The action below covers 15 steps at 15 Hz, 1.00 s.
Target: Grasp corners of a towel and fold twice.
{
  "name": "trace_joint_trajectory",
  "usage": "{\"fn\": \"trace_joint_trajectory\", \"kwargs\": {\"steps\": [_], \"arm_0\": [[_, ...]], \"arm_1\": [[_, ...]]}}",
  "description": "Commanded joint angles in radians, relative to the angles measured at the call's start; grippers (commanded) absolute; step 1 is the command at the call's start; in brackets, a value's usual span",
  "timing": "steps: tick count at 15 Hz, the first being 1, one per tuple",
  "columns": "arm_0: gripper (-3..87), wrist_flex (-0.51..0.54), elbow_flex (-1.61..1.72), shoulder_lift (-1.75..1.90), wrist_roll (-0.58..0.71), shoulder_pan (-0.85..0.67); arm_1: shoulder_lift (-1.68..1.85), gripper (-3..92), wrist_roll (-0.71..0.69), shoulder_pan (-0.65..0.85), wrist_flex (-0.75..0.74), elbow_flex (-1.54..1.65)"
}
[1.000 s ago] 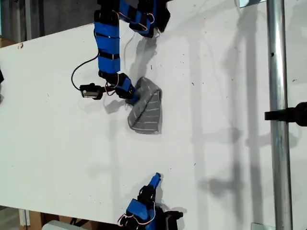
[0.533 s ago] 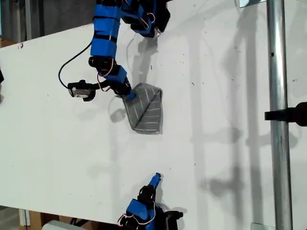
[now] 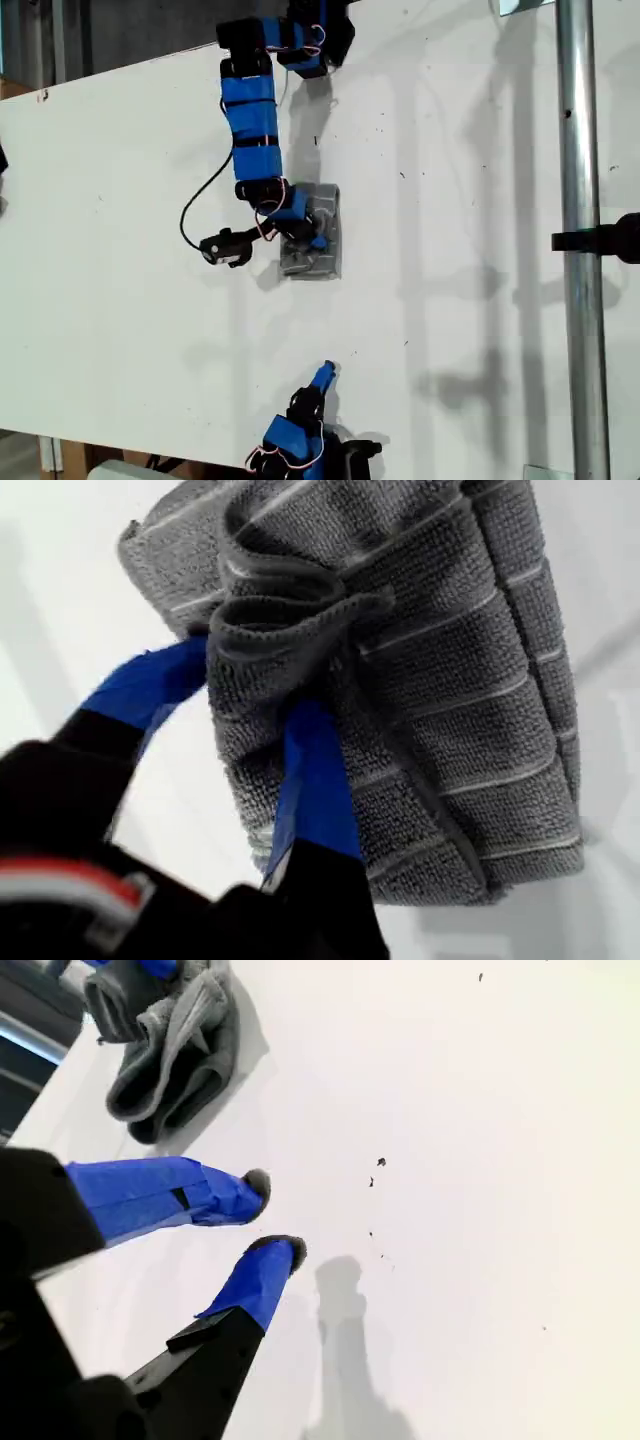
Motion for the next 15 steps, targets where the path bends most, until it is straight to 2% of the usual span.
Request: {"fn": "trace_joint_trajectory", "kwargs": {"steps": [1,3,5,7,11,13,15], "arm_0": [[10.0,-0.015,0.000,0.005,-0.012,0.012],[10.4,-0.020,0.000,0.005,-0.002,0.000],[11.0,-0.021,-0.002,0.005,-0.003,-0.003],[11.0,-0.021,-0.002,0.005,-0.005,-0.003],[8.7,-0.025,0.006,0.005,0.012,0.008],[7.0,-0.009,0.008,0.005,0.017,0.008],[6.6,0.025,0.009,0.005,0.028,0.000]], "arm_1": [[0.078,40.0,-0.043,0.029,0.115,-0.187],[0.272,36.2,-0.063,0.084,0.179,-0.186],[0.471,25.1,-0.071,0.106,0.187,-0.135],[0.699,24.7,-0.058,0.124,0.138,0.049],[1.368,1.5,0.044,0.207,0.120,0.746],[1.821,-0.1,0.175,0.195,0.106,1.178],[2.115,-0.1,0.230,0.156,0.206,1.399]]}}
